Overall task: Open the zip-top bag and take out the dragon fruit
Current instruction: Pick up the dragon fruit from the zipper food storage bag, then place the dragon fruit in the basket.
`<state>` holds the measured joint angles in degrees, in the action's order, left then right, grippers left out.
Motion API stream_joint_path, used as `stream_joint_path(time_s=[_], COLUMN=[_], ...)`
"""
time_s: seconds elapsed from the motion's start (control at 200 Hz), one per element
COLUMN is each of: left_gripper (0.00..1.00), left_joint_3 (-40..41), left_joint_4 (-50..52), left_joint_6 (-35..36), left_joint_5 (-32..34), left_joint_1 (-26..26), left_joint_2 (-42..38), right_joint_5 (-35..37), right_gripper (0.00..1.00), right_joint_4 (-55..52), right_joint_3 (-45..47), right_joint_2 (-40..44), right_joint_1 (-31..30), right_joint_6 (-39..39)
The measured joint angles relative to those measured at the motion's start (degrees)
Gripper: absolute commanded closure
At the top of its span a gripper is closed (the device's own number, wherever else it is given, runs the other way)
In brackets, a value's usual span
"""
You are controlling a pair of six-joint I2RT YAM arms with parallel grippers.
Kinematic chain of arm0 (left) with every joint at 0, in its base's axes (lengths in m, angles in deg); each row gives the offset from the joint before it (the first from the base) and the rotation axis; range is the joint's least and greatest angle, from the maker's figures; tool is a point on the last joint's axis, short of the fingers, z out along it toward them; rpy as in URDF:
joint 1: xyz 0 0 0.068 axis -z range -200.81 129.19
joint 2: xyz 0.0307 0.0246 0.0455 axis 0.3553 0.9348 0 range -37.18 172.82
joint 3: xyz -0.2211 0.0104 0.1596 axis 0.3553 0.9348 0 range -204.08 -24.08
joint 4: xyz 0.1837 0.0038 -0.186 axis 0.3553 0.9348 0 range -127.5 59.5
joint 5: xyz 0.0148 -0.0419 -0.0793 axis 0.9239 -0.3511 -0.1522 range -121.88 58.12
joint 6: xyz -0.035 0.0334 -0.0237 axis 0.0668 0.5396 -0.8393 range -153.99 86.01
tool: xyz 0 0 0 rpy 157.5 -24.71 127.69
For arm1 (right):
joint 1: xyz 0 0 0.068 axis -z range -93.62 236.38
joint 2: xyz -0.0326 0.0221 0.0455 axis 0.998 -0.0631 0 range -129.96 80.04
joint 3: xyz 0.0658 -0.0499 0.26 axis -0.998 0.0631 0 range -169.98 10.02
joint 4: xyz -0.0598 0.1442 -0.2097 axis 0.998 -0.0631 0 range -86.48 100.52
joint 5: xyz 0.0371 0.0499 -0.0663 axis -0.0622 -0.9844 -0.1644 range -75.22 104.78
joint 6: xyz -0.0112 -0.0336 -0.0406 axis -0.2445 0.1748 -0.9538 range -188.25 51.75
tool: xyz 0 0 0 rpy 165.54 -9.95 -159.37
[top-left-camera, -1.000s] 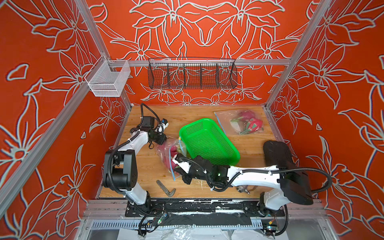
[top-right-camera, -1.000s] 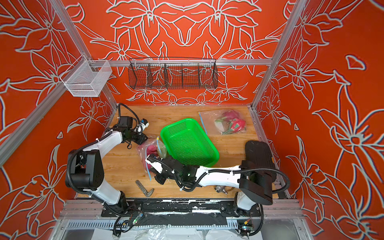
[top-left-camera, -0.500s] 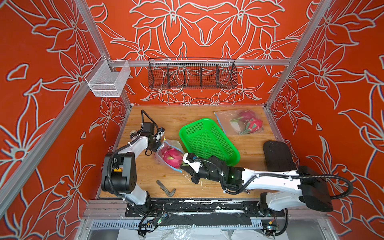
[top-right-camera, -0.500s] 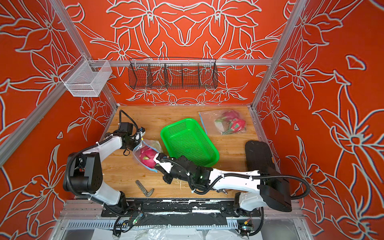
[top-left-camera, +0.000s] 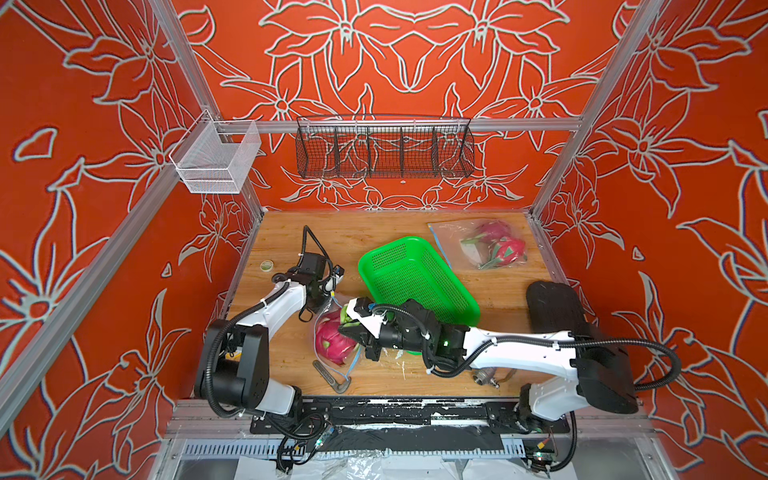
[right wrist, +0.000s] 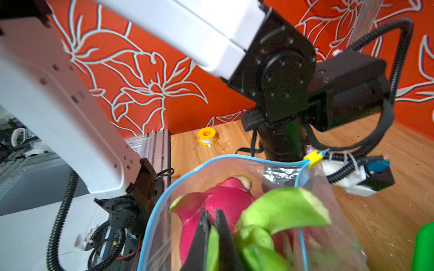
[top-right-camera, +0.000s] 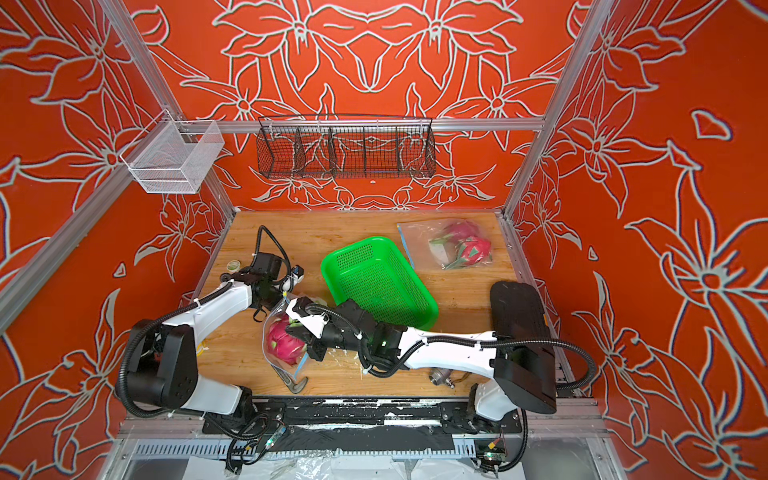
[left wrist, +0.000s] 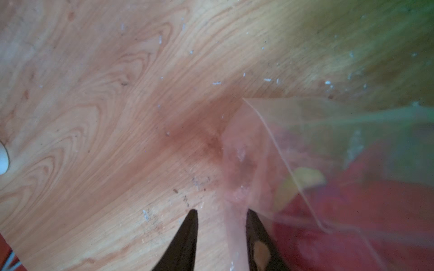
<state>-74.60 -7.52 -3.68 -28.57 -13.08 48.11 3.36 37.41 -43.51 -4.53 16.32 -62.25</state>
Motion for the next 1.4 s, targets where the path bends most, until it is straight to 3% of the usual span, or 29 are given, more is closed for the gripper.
stream_joint_path(time_s=[0.125,0.35,0.67,0.836,1.071,1.221,1.401], left_gripper=[0.64,0.64,0.63,0.63,0.62,0.44,0.28], left_joint_3=[-0.98,-2.10,-0.33,1.57,2.21,2.16,0.35], left_joint_4=[-3.28,-9.75,-10.84,-8.98,-7.61,-3.78,4.68], left_joint_6=[-0.70,-1.01,0.55,2.36,3.39,3.48,4.85], left_joint_5=[4.90,11.89,17.49,17.53,16.83,11.93,1.31], left_joint_1=[3.50,4.28,3.19,-0.61,-2.82,-4.02,-8.59], left_joint_2=[3.67,7.65,8.22,7.65,6.80,3.58,-8.37], right_joint_5=[0.00,3.76,9.75,9.88,5.44,2.32,-0.68], right_gripper=[1.00,1.00,1.00,1.00,1.00,1.00,1.00], right_joint_4=[-0.98,-4.96,-11.63,-14.75,-14.19,-12.13,-7.56], right_joint_3=[3.87,9.81,12.22,10.88,6.71,2.89,-0.04], right_joint_2=[7.41,22.60,32.28,32.54,29.94,24.76,18.43], right_joint_1=[0.00,0.70,6.45,14.53,18.82,19.39,19.63], right_joint_6=[0.63,0.17,-1.77,-1.53,1.88,5.07,9.73])
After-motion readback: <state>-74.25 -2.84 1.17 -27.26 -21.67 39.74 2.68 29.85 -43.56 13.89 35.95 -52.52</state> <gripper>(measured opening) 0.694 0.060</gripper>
